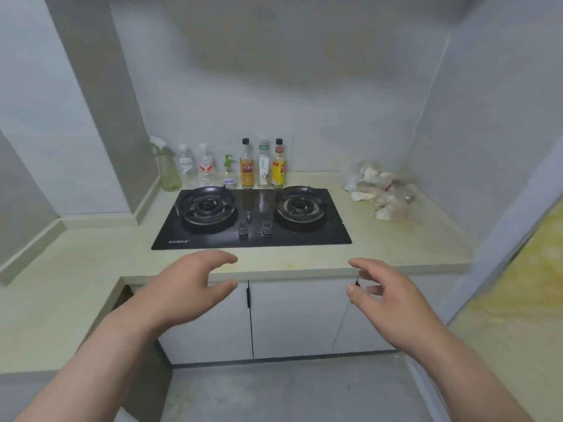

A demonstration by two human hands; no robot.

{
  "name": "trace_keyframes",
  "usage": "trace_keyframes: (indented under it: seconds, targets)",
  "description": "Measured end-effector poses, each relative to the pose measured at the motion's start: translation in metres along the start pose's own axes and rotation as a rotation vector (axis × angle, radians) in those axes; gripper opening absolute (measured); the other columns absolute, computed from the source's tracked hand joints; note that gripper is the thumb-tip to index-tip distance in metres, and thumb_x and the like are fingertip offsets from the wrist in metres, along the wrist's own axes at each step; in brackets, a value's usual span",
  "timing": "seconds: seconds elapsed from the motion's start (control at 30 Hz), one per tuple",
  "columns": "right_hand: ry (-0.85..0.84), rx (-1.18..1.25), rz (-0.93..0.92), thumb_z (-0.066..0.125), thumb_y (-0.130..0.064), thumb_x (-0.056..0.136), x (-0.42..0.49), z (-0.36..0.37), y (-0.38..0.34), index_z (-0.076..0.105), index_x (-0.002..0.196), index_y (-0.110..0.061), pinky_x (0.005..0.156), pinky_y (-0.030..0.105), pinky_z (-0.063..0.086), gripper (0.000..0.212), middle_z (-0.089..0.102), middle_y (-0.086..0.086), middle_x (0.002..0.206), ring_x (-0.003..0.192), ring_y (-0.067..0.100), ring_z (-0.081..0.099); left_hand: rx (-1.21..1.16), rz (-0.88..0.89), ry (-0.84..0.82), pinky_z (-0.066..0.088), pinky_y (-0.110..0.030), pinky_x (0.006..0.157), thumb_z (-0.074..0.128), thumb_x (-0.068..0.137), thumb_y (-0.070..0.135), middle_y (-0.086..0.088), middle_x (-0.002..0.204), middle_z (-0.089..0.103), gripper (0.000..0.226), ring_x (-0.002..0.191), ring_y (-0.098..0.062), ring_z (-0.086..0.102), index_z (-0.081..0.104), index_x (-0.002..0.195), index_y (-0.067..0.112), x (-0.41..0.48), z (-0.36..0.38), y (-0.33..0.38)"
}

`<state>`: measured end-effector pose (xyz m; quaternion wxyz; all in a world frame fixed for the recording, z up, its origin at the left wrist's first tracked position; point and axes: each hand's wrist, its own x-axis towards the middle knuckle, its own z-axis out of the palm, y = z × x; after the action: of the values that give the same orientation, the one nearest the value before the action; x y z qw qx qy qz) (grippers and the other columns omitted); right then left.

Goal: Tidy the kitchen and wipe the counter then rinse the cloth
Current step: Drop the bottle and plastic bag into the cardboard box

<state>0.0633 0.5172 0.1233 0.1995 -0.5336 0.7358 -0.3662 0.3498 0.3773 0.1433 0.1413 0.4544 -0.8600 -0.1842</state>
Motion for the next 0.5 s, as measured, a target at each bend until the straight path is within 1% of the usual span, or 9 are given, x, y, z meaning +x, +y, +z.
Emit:
trace_keyframes:
  seconds: [0.03,0.1,0.13,0.2,0.23,0.27,0.33,0.4,0.5]
  targets:
    - [0.010,-0.003,0.008,0.064,-0.030,0.092,0.005,-0.004,0.004,0.055,0.130,-0.038,0.081,0.002,0.037,0.040,0.050,-0.029,0.120,0.107,-0.004,0.053,-0.004,0.017,-0.004,0.039,-0.022,0.103,0.060,0.091,0.041,0.022,0.137,0.051,0.044,0.119,-0.001,0.049,0.053,0.134,0.034,0.013,0.004,0.004]
    - [0.022,-0.033,0.025,0.064,-0.032,0.093,0.019,-0.012,0.011,0.053,0.128,-0.042,0.084,0.012,0.039,0.038,0.046,-0.035,0.114,0.103,-0.003,0.054,-0.022,0.041,-0.011,0.039,-0.021,0.101,0.061,0.092,0.041,0.022,0.136,0.051,0.043,0.111,0.003,0.046,0.054,0.134,0.034,0.040,0.011,0.008]
    - [0.023,-0.046,0.040,0.063,-0.033,0.093,0.028,-0.016,0.014,0.051,0.126,-0.045,0.084,0.014,0.039,0.037,0.043,-0.037,0.112,0.102,-0.004,0.053,-0.036,0.048,-0.017,0.039,-0.021,0.100,0.061,0.092,0.040,0.022,0.136,0.051,0.043,0.108,0.004,0.044,0.054,0.134,0.034,0.053,0.014,0.010]
    - [0.018,-0.065,0.069,0.061,-0.033,0.094,0.046,-0.023,0.019,0.048,0.125,-0.046,0.082,0.010,0.038,0.036,0.042,-0.037,0.112,0.105,-0.004,0.050,-0.064,0.056,-0.028,0.039,-0.021,0.099,0.061,0.092,0.039,0.022,0.135,0.052,0.042,0.107,0.005,0.043,0.054,0.133,0.034,0.081,0.020,0.011]
    - [0.022,-0.087,0.071,0.061,-0.032,0.095,0.057,-0.026,0.022,0.049,0.127,-0.045,0.085,0.008,0.037,0.037,0.043,-0.035,0.116,0.109,-0.004,0.049,-0.075,0.062,-0.028,0.039,-0.022,0.100,0.061,0.092,0.039,0.023,0.133,0.052,0.043,0.108,0.005,0.043,0.055,0.134,0.034,0.095,0.023,0.011]
    - [0.030,-0.115,0.069,0.060,-0.032,0.095,0.067,-0.029,0.025,0.050,0.130,-0.042,0.090,0.009,0.038,0.038,0.045,-0.033,0.121,0.113,-0.004,0.049,-0.087,0.067,-0.030,0.039,-0.022,0.101,0.061,0.092,0.038,0.025,0.132,0.051,0.043,0.109,0.004,0.044,0.055,0.134,0.034,0.109,0.026,0.010]
    - [0.049,-0.150,0.075,0.060,-0.031,0.095,0.090,-0.034,0.031,0.052,0.134,-0.037,0.098,0.015,0.040,0.041,0.047,-0.028,0.129,0.116,-0.006,0.048,-0.117,0.077,-0.042,0.039,-0.023,0.104,0.061,0.091,0.039,0.025,0.131,0.052,0.042,0.116,0.003,0.048,0.055,0.133,0.034,0.136,0.032,0.008]
    - [0.059,-0.162,0.085,0.060,-0.031,0.095,0.112,-0.037,0.036,0.052,0.135,-0.035,0.100,0.018,0.042,0.041,0.048,-0.027,0.130,0.117,-0.007,0.048,-0.132,0.087,-0.068,0.039,-0.024,0.105,0.061,0.091,0.040,0.023,0.134,0.053,0.042,0.121,0.001,0.049,0.056,0.132,0.035,0.162,0.039,0.005]
    - [0.063,-0.168,0.115,0.061,-0.032,0.094,0.137,-0.037,0.041,0.051,0.133,-0.039,0.101,0.020,0.043,0.040,0.048,-0.027,0.128,0.116,-0.005,0.049,-0.138,0.099,-0.117,0.042,-0.025,0.104,0.060,0.091,0.043,0.023,0.135,0.053,0.042,0.120,0.001,0.050,0.055,0.132,0.037,0.196,0.048,0.001]
